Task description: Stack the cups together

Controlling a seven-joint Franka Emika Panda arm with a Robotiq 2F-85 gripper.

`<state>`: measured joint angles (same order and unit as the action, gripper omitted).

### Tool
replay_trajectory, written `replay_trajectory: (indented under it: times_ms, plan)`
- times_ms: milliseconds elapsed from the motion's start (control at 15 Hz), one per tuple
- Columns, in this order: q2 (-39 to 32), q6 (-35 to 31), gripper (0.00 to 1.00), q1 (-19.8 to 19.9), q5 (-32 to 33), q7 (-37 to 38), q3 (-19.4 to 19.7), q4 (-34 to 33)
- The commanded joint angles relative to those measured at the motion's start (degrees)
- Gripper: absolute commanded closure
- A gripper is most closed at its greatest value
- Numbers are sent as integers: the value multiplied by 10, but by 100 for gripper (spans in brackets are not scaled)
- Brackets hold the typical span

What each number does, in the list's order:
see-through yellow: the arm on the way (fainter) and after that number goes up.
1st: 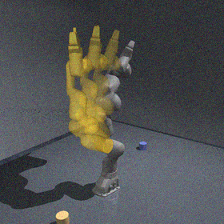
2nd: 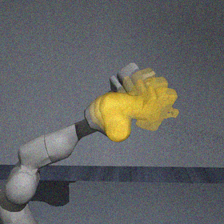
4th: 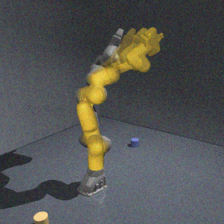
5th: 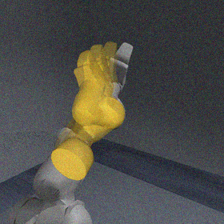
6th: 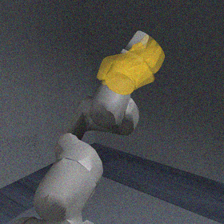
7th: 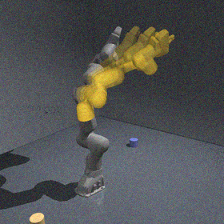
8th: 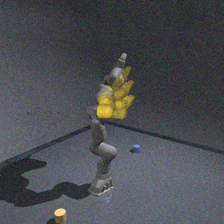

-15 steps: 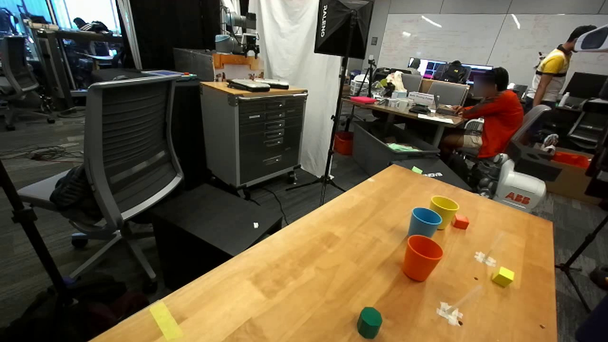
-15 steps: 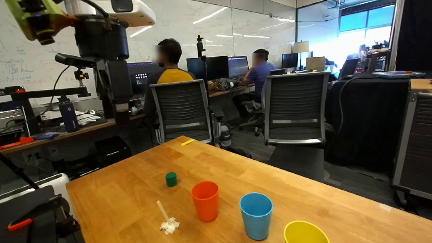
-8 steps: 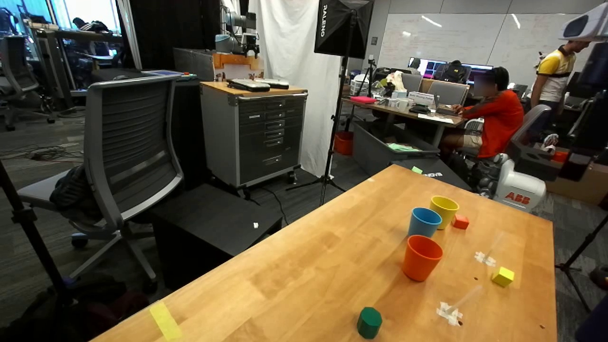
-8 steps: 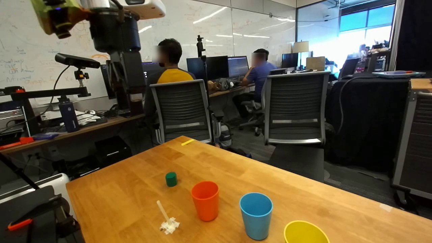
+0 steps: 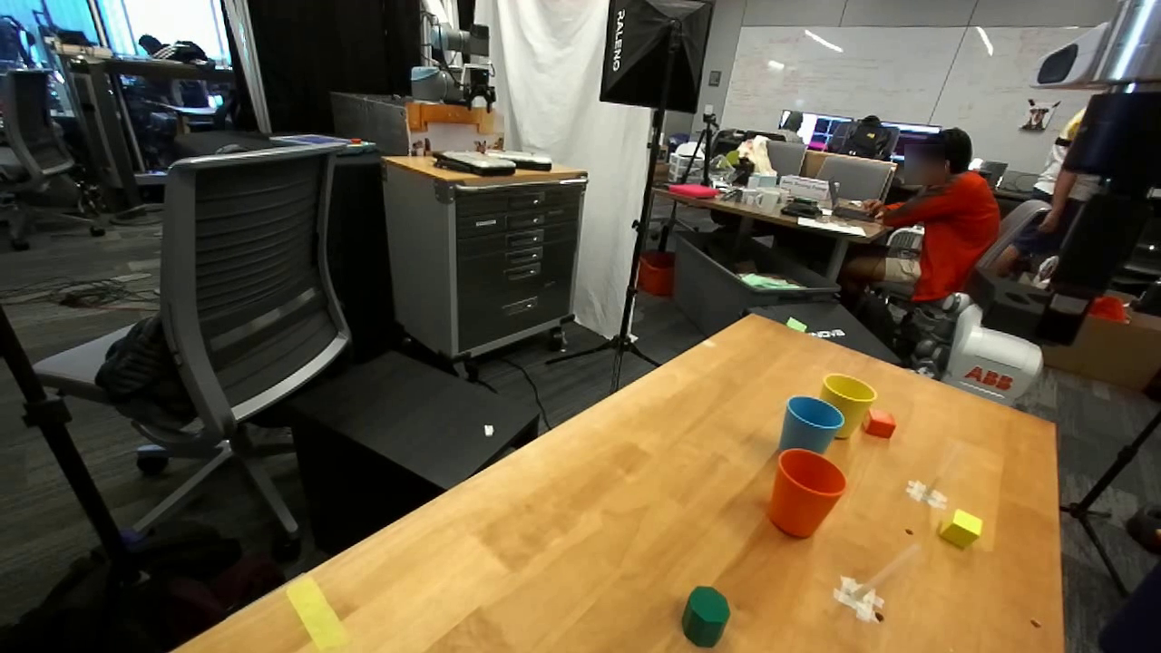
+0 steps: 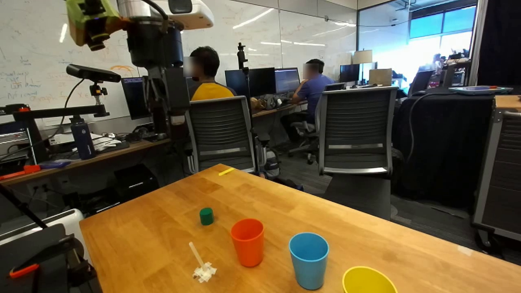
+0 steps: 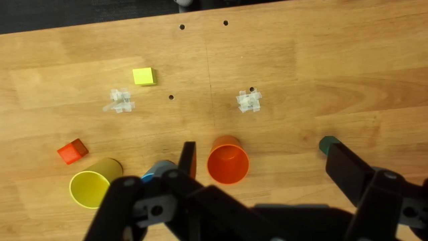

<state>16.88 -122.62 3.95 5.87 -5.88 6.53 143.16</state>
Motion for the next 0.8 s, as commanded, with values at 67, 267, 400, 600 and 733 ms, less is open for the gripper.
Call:
replay_trajectory:
  times_ms: [67,267,400,600,733]
  plan:
    - [0,1,0,4,-1,-1,-4,-1]
    - [0,-3,0,3,-6,-1,-3,0]
    - [-3,-18,0,-1,-17,0,-3,-3]
    - [-12,-27,0,-6,-27,13,-12,-22]
    - [-14,-28,0,-12,-33,17,-19,-34]
